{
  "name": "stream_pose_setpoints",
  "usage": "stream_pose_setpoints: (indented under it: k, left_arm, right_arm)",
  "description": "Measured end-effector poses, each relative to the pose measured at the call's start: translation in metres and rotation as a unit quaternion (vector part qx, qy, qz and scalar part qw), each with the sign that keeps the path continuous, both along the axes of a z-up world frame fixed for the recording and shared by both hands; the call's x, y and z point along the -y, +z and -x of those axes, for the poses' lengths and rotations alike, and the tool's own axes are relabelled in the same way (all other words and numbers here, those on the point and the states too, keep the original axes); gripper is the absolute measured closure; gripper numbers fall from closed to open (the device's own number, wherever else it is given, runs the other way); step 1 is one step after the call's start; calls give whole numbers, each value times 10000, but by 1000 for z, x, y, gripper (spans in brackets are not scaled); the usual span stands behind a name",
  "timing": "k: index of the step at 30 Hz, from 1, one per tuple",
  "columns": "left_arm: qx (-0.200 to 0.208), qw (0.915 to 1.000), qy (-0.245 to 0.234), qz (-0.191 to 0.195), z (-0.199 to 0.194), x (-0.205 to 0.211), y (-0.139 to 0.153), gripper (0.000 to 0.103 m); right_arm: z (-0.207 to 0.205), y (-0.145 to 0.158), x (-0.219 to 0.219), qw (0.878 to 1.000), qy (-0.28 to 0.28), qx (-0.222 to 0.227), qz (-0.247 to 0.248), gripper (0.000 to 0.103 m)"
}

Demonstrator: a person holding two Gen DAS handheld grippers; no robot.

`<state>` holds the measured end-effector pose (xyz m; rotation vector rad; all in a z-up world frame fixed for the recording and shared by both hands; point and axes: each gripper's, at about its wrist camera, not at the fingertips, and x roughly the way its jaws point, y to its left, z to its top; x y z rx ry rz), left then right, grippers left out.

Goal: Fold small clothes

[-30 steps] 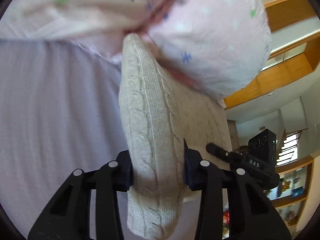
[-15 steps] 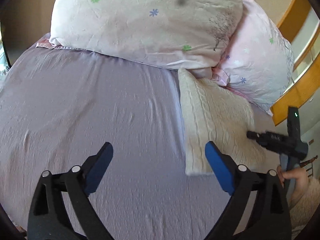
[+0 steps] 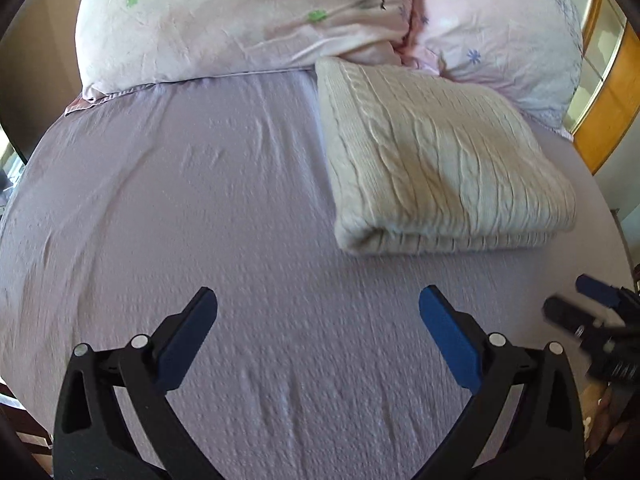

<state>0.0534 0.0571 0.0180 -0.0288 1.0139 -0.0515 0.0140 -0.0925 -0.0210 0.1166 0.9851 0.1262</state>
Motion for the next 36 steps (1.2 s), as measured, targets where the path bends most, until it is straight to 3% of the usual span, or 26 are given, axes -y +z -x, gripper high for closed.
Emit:
stream_pose_setpoints:
  k: [5,8,23,36]
  left_arm:
    - [-157,9998,-7,-85,12,2,-16,2]
    - [11,9995,-73,-323,23,9,-18,2]
    - [821,9958,-72,-402,49,6,-22,2]
    - [832,9957,-51,-400,48,7,-22,2]
  right_arm:
    - [11,-11,-24,9986,298,229,366,1]
    - [14,-16,-36,9958,326,371,772,1]
    - [36,-17,-22,9932,55,962,660,1]
    - [37,-18,-23,9925,36,1033,652,1]
